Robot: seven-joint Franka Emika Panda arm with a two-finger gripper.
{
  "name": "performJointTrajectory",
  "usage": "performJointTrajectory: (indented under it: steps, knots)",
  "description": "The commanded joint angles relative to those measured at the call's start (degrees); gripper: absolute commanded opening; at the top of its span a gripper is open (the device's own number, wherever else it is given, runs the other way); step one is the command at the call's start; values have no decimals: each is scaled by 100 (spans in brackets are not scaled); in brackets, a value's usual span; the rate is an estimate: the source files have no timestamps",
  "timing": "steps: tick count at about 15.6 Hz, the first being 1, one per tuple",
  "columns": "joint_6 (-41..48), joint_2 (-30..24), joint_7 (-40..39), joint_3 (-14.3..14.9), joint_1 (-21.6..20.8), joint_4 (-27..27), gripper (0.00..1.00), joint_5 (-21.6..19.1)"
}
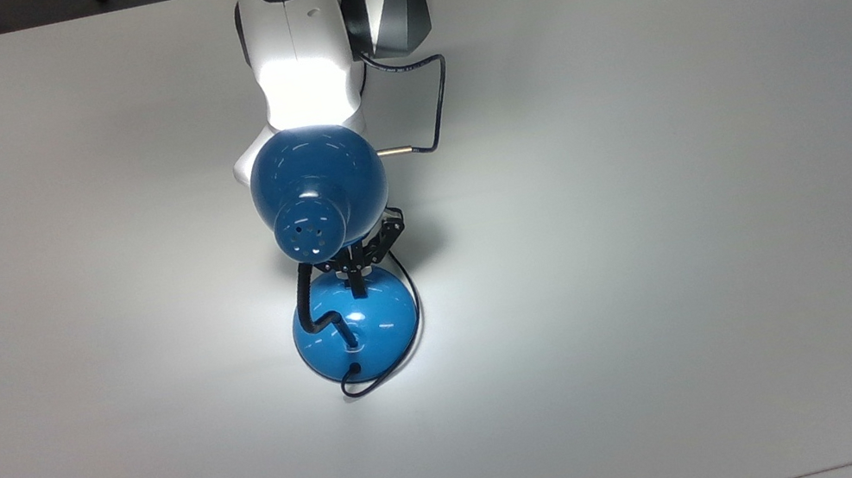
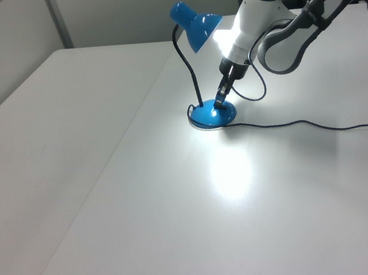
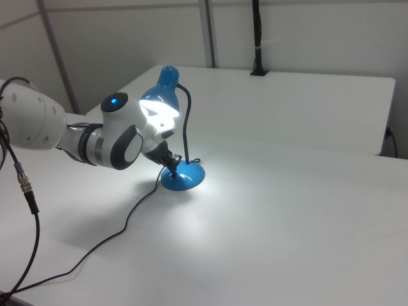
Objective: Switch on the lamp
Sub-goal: 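Lift the gripper up and away from the lamp base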
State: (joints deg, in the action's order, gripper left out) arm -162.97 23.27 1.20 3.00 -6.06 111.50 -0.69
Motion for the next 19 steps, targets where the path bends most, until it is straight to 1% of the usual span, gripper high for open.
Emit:
performJointTrajectory:
  steps: [1, 3, 5, 7, 9, 10, 11, 13, 15, 17, 19]
  knots:
    - [-42, 451, -77, 34, 78, -234, 0, 130]
    - [-16, 320, -77, 25, 96, -191, 0, 122]
    - [55, -13, -59, 25, 96, -33, 0, 122]
    - [72, -364, 11, 25, 78, 274, 0, 113]
    - [290, -874, 38, 25, 87, 704, 0, 113]
    - [588, -1129, 38, 17, 87, 837, 0, 113]
    - [1026, -1375, 46, 17, 96, 855, 0, 104]
    - [2063, -1806, 47, 17, 183, 803, 0, 87]
    - [2854, -2219, 55, 8, 219, 785, 0, 60]
    - [3881, -2405, 47, 8, 228, 479, 0, 60]
    - [5129, -2362, -50, 8, 324, -213, 0, 60]
